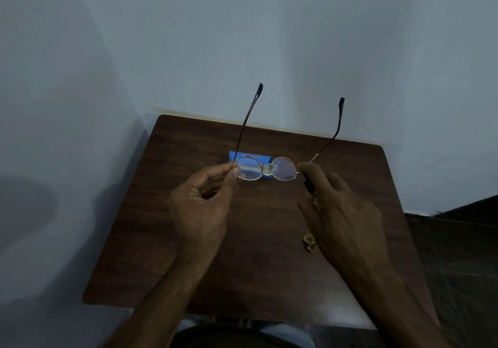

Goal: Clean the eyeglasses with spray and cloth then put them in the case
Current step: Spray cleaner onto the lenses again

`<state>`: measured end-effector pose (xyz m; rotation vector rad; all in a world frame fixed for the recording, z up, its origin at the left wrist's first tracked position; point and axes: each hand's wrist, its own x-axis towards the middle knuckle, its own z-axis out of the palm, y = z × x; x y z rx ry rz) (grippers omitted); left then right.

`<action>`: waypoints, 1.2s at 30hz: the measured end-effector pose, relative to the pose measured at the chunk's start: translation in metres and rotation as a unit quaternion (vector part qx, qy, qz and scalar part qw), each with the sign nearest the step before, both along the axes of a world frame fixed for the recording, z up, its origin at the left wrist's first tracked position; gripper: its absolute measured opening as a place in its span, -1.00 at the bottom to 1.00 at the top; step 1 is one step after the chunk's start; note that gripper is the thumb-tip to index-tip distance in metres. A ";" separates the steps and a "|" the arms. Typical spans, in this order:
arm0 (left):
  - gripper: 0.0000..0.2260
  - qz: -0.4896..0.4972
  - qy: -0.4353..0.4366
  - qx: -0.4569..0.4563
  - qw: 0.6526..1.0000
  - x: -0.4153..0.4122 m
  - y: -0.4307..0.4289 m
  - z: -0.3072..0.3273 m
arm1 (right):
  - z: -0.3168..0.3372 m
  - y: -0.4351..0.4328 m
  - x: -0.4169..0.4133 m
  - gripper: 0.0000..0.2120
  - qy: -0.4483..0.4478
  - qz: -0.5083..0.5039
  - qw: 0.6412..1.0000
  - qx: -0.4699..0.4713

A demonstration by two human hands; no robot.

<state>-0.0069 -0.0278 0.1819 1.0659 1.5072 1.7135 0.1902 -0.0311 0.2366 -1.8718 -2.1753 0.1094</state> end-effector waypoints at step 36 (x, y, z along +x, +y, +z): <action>-0.79 -0.006 0.080 0.016 0.997 0.015 0.007 -0.013 | -0.028 0.002 -0.031 -0.56 0.138 0.088 0.986 0.012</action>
